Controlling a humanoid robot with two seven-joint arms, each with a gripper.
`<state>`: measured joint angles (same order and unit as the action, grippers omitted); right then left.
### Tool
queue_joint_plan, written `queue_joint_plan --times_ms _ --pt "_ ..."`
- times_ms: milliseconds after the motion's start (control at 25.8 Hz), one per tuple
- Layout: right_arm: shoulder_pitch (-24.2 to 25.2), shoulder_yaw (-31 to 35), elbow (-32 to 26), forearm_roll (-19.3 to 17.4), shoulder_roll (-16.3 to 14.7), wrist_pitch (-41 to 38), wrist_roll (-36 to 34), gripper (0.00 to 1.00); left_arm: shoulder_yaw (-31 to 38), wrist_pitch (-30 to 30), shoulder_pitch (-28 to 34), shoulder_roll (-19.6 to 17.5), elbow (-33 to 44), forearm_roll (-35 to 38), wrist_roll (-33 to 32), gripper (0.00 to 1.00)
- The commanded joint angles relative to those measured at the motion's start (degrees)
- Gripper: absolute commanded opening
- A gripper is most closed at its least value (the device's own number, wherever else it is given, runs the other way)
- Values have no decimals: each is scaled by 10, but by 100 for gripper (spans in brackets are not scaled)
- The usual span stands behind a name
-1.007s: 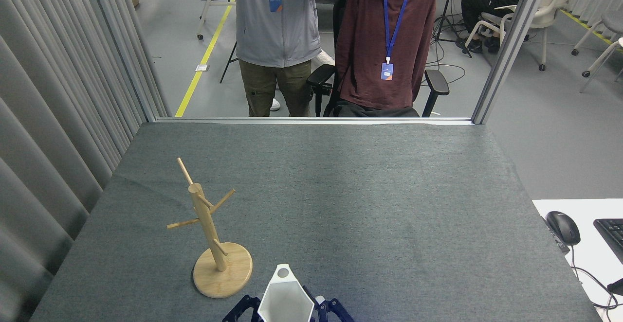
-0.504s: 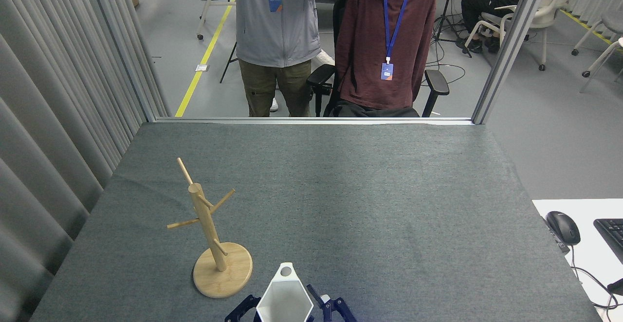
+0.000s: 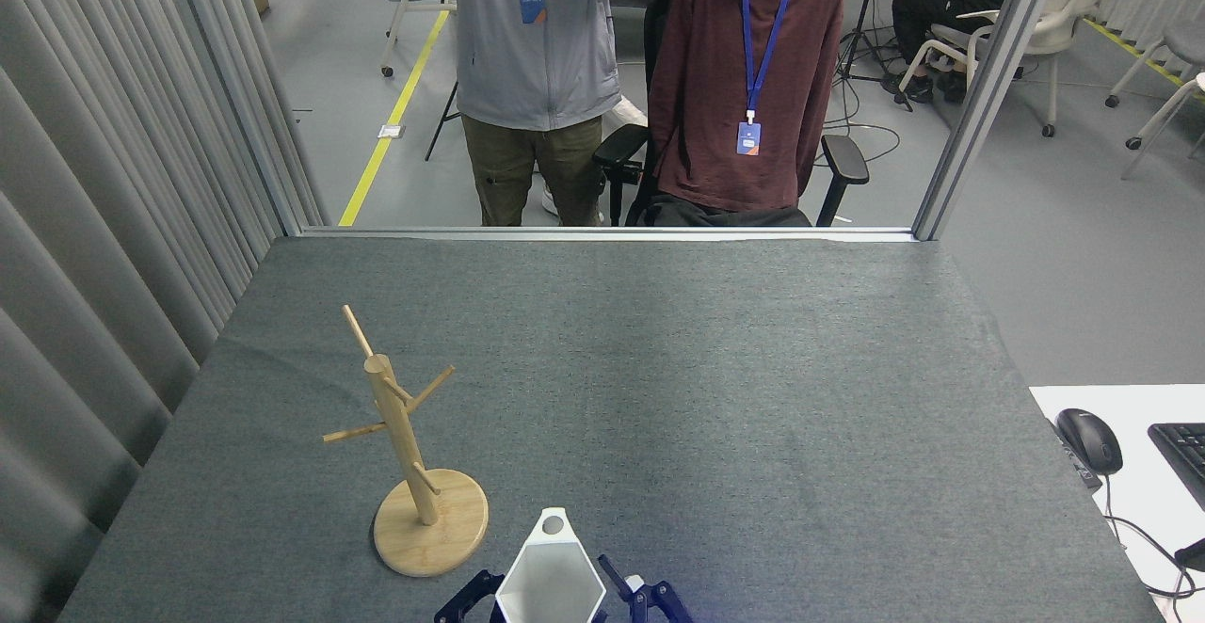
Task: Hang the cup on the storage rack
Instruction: 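Grasp the white cup with the left gripper beside the right gripper, then open the right gripper and withdraw it from the cup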
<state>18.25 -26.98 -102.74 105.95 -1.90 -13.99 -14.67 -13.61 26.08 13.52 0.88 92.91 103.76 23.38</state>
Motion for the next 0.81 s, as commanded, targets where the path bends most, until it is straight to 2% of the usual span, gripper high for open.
queue_joint_plan --times_ms 0,271,349,504,620,697,775 --pt "7 0 -1 0 -6 -1 -15 99 0 0 -1 0 0 1 0 11" --pt "16 1 -2 -1 -9 1 -44 99 0 0 -3 0 -1 1 0 11" --pt "16 2 -2 0 -10 5 -76 99 0 0 -4 0 -1 1 0 12" --pt "16 1 -2 0 -9 6 -185 99 0 0 -4 -2 -1 1 -1 12" --pt "15 1 -3 0 -7 8 -219 99 1 0 -4 -5 -1 1 0 12" --pt "8 6 -3 -1 -2 30 -225 99 1 0 -3 -6 0 1 0 12" --pt "-12 24 -2 -24 11 103 -224 99 1 0 -3 -6 1 1 0 12"
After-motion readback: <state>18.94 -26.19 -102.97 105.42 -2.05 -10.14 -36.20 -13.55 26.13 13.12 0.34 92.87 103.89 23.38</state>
